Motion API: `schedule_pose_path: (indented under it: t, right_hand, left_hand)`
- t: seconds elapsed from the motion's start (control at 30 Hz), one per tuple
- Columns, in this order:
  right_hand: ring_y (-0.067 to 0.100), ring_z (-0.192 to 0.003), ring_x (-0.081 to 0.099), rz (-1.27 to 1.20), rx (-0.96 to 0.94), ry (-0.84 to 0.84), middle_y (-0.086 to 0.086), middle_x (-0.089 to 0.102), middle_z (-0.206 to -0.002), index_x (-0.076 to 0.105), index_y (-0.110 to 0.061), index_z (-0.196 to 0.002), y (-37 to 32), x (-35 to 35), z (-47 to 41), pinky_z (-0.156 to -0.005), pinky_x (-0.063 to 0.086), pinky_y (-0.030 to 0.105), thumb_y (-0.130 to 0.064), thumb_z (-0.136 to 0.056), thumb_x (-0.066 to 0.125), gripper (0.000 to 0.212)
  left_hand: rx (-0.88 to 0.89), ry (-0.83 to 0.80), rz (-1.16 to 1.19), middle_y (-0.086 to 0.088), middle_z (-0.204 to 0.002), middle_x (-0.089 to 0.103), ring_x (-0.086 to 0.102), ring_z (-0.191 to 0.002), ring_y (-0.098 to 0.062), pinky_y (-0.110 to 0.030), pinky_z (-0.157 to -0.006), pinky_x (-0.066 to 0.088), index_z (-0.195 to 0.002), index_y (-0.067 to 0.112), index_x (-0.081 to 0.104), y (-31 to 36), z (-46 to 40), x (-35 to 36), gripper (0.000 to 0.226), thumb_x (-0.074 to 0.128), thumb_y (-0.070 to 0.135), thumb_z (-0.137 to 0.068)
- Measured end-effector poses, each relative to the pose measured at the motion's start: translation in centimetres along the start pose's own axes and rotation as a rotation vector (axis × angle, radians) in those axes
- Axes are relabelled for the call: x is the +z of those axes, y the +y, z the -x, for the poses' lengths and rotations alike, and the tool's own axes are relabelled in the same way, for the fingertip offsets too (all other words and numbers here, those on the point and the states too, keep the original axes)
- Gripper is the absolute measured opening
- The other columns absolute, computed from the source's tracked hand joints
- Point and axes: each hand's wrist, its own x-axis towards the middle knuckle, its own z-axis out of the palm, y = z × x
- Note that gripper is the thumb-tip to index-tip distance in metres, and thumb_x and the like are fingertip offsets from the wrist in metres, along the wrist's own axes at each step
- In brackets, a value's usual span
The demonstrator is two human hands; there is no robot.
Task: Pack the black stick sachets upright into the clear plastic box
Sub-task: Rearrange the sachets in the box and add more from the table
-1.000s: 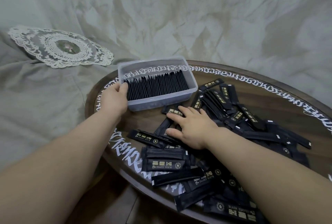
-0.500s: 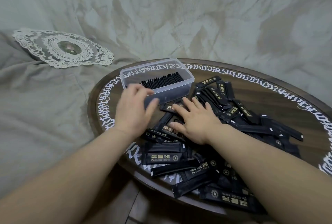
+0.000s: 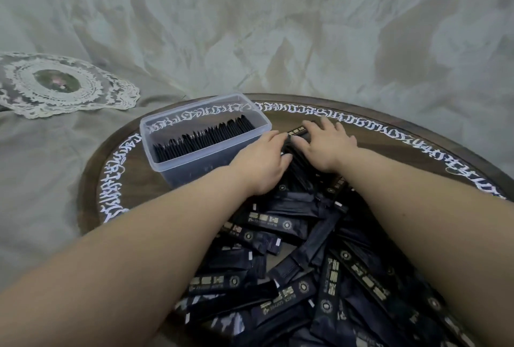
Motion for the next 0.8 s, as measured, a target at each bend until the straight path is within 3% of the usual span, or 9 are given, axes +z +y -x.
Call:
schedule_pose_path:
  t: [0.07, 0.17, 0.3, 0.47, 0.7, 0.8]
  right_hand:
    - [0.036, -0.144, 0.011, 0.034, 0.033, -0.059, 0.011, 0.004, -0.159, 0.014, -0.030, -0.151, 1.3, 0.5, -1.4, -0.115, 0.015, 0.052, -0.067, -0.091, 0.026, 0.072]
    - [0.036, -0.141, 0.021, 0.050, -0.112, -0.122, 0.016, 0.016, -0.156, 0.022, -0.019, -0.149, 3.0, 1.4, -1.6, -0.115, 0.022, 0.044, -0.053, -0.097, 0.028, 0.062]
    - [0.026, -0.134, 0.038, -0.073, -0.316, -0.063, 0.011, 0.042, -0.146, 0.044, -0.017, -0.139, 4.5, 1.2, -0.3, -0.106, 0.032, 0.031, -0.034, -0.099, 0.041, 0.044]
    - [0.025, -0.118, 0.053, -0.176, -0.119, 0.117, 0.005, 0.060, -0.128, 0.054, -0.014, -0.129, 5.8, -0.3, 0.1, -0.091, 0.039, 0.027, -0.033, -0.092, 0.052, 0.041]
    - [0.029, -0.100, 0.059, -0.083, -0.073, 0.003, 0.010, 0.065, -0.108, 0.063, -0.007, -0.109, 5.2, -0.6, 0.9, -0.076, 0.043, 0.029, -0.050, -0.084, 0.060, 0.050]
    - [0.028, -0.100, 0.061, -0.151, -0.072, -0.024, 0.010, 0.067, -0.106, 0.063, -0.004, -0.114, 4.9, -0.5, 1.1, -0.087, 0.048, 0.033, -0.045, -0.081, 0.067, 0.052]
  left_hand:
    - [0.006, -0.045, 0.008, -0.007, -0.156, 0.025, 0.024, -0.143, -0.023, -0.034, -0.115, 0.022, -0.150, 0.013, 0.024, 0.8, -3.2, 0.9, 0.054, 0.038, 0.031, -0.101]
    - [-0.047, -0.117, 0.022, -0.014, -0.157, 0.021, 0.017, -0.145, -0.028, -0.038, -0.118, 0.017, -0.152, 0.012, 0.019, 1.3, -7.5, 2.8, 0.057, 0.038, 0.029, -0.100]
    - [-0.126, -0.151, -0.044, -0.019, -0.147, 0.038, 0.034, -0.135, -0.037, -0.045, -0.110, 0.030, -0.147, 0.013, 0.028, 1.2, -10.0, 4.1, 0.057, 0.040, 0.039, -0.097]
    - [-0.093, -0.087, -0.179, -0.018, -0.137, 0.046, 0.046, -0.124, -0.037, -0.041, -0.102, 0.039, -0.141, 0.009, 0.038, 2.0, -9.5, 3.6, 0.062, 0.053, 0.044, -0.093]
    - [-0.027, 0.052, -0.191, -0.011, -0.116, 0.058, 0.056, -0.107, -0.031, -0.035, -0.086, 0.044, -0.116, 0.014, 0.064, 2.7, -7.8, 2.7, 0.028, 0.053, 0.029, -0.095]
    - [-0.008, 0.182, -0.180, -0.010, -0.111, 0.060, 0.057, -0.103, -0.031, -0.036, -0.083, 0.044, -0.113, 0.015, 0.066, 3.4, -6.2, 1.2, 0.025, 0.052, 0.026, -0.095]
